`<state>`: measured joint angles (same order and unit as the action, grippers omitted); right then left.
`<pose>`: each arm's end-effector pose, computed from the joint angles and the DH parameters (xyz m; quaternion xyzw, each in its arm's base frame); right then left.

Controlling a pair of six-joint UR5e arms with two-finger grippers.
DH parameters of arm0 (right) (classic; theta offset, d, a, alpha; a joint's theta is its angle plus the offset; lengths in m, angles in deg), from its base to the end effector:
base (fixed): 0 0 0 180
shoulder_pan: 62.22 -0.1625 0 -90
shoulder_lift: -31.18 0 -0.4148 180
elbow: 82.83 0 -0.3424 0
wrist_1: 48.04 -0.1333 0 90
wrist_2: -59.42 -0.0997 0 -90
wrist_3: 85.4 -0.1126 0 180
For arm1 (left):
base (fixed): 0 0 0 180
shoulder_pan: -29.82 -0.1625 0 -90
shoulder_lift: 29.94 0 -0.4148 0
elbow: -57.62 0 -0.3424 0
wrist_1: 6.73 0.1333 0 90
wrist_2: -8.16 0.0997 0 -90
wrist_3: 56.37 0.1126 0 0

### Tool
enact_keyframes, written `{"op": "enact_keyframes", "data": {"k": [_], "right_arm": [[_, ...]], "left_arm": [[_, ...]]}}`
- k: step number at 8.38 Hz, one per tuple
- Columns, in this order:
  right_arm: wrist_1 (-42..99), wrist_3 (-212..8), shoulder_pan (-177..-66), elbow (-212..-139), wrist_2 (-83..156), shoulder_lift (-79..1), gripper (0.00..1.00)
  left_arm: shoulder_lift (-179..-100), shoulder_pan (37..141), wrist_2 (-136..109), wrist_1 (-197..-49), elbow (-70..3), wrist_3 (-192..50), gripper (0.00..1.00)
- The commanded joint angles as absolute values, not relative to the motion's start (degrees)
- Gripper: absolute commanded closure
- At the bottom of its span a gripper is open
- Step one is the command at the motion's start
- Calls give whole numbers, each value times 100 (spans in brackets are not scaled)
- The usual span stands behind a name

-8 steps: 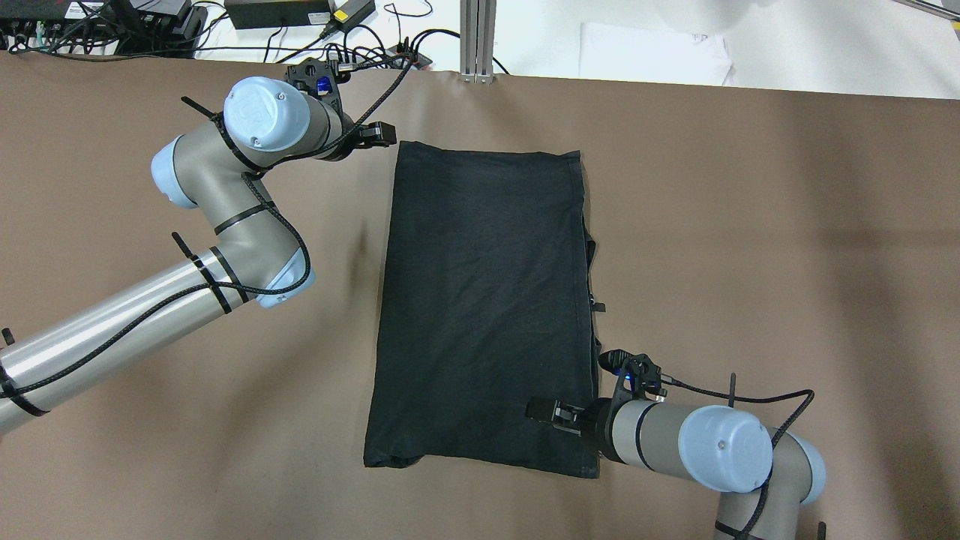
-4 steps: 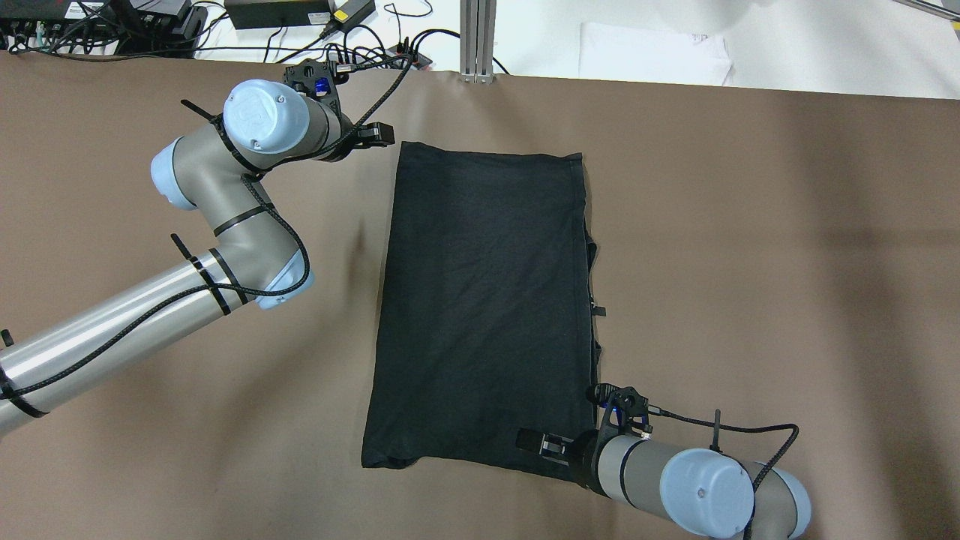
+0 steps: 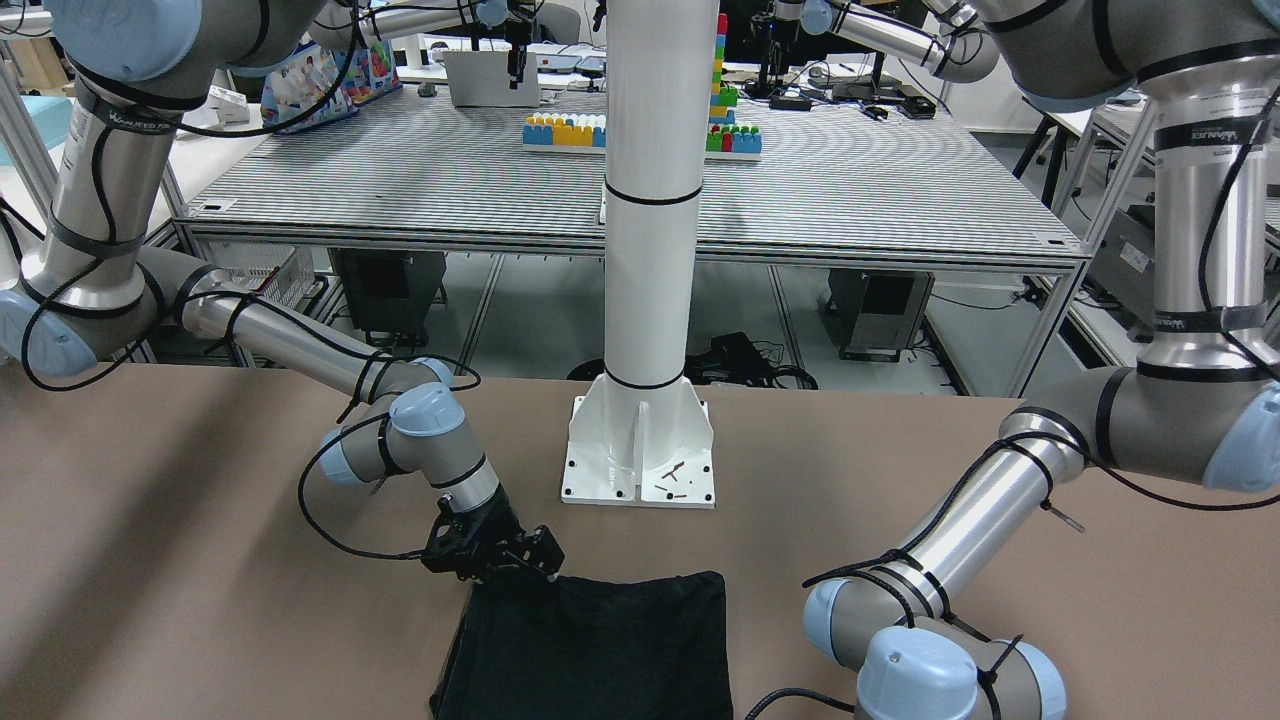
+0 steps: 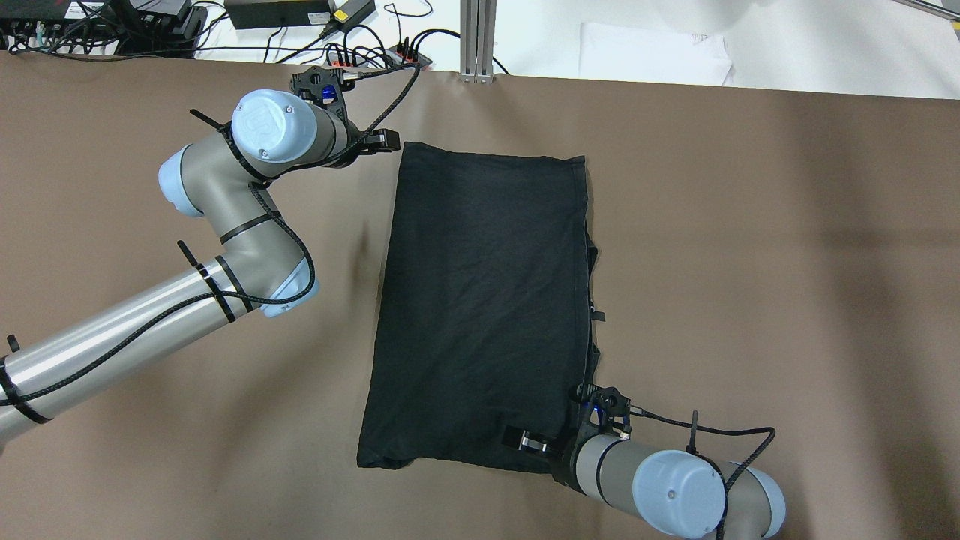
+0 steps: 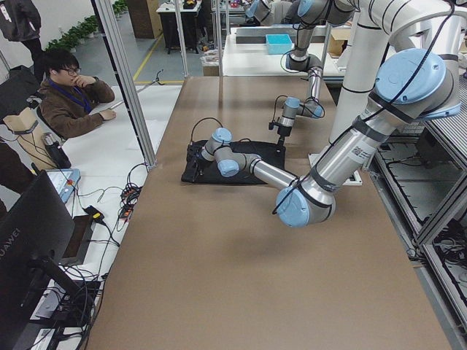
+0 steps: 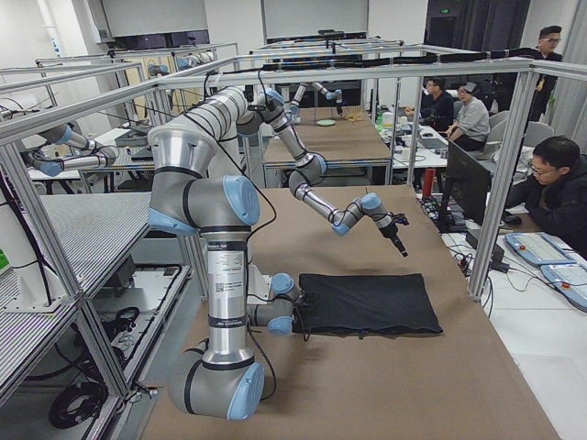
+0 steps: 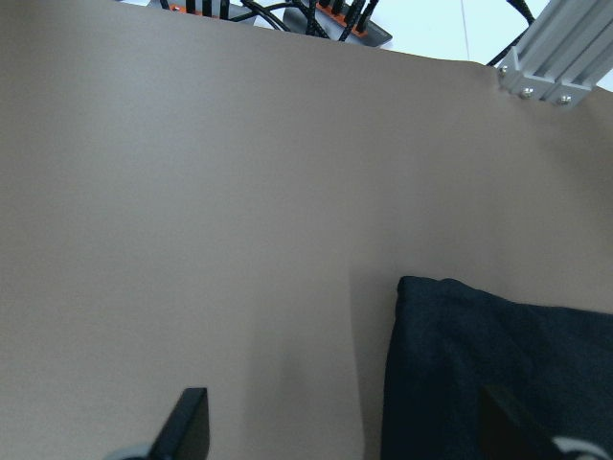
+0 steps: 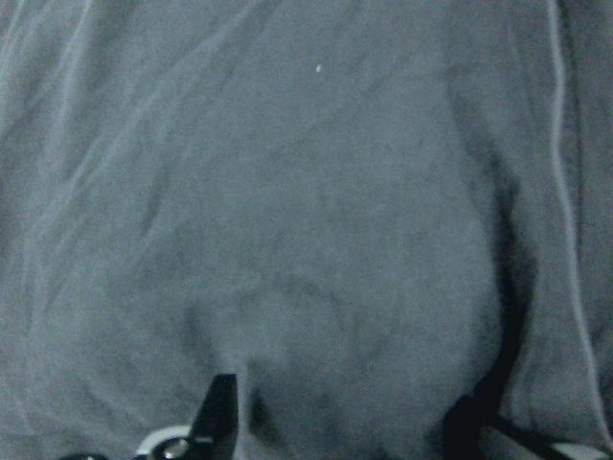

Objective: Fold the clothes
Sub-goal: 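Grasp the shirt's near corner with the right gripper and pull it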

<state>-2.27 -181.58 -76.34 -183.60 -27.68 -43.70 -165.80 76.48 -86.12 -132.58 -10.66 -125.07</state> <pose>-0.5052 -0.2704 0.3579 0.0604 -0.5714 0.1585 0.8029 0.4289 -0.6364 0.2812 0.2524 0.4323 -0.1718 0.8485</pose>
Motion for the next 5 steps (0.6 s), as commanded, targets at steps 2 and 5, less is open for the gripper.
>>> {"op": "enact_keyframes", "data": {"k": [2, 5], "right_arm": [[285, -18358, -7725, -18320, -2715, -3852, 100], [312, -18384, -7769, -18320, -2715, -3861, 100]], "left_arm": [[-16590, 7632, -8606, -13241, -1050, -12484, 0], [-16608, 7632, -8615, -13241, -1059, -12519, 0]]}}
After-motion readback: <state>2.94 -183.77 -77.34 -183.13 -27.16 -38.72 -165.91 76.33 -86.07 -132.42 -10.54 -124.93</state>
